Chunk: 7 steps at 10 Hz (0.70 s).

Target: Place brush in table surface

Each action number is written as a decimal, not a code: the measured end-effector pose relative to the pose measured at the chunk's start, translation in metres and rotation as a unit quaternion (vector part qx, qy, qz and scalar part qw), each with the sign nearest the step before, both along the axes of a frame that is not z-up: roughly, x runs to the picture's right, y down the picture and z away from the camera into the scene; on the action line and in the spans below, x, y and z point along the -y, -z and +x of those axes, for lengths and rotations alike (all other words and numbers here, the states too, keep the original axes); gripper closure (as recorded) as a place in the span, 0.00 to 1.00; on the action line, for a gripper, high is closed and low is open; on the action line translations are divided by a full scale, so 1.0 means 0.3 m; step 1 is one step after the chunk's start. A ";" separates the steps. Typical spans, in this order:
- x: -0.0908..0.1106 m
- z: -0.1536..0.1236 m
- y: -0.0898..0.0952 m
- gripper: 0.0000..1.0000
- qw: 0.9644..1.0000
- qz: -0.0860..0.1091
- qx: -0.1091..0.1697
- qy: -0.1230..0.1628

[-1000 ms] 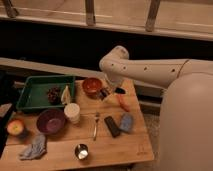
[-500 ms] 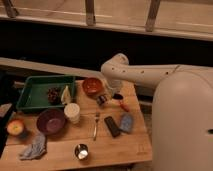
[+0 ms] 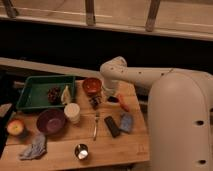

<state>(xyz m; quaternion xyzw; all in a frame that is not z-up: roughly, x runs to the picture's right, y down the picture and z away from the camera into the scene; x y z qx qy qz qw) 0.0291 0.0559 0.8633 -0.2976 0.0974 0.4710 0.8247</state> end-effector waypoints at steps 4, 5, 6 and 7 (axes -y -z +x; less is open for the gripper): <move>-0.061 -0.081 -0.040 0.45 0.999 -0.031 0.031 0.004; -0.069 -0.092 -0.049 0.36 0.999 -0.036 0.034 0.005; -0.073 -0.099 -0.058 0.28 0.999 -0.039 0.034 0.007; -0.066 -0.110 -0.062 0.26 0.999 -0.037 0.035 0.010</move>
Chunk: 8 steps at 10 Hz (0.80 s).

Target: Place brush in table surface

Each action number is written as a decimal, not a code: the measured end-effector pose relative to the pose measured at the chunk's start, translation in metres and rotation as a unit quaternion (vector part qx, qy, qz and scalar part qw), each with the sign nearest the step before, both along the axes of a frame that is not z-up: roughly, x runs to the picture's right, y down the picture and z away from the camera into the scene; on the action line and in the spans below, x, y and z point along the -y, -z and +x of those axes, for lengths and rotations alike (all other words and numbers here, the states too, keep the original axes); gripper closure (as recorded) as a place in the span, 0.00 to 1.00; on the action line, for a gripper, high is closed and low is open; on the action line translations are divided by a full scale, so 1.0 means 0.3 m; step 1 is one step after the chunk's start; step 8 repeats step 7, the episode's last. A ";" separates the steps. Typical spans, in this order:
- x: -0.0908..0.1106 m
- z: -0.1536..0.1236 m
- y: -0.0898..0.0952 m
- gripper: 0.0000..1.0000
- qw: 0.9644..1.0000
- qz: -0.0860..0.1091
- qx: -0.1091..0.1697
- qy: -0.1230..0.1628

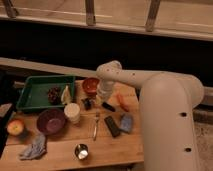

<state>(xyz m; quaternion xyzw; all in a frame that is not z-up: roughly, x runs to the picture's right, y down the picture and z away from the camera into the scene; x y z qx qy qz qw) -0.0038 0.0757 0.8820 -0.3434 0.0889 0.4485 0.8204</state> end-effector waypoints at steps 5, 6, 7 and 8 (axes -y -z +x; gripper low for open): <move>0.078 0.066 0.018 0.26 0.999 0.025 -0.030 -0.008; 0.078 0.071 0.017 0.26 0.999 0.025 -0.031 -0.009; 0.078 0.068 0.017 0.26 0.999 0.025 -0.030 -0.009; 0.078 0.068 0.017 0.26 0.999 0.025 -0.030 -0.009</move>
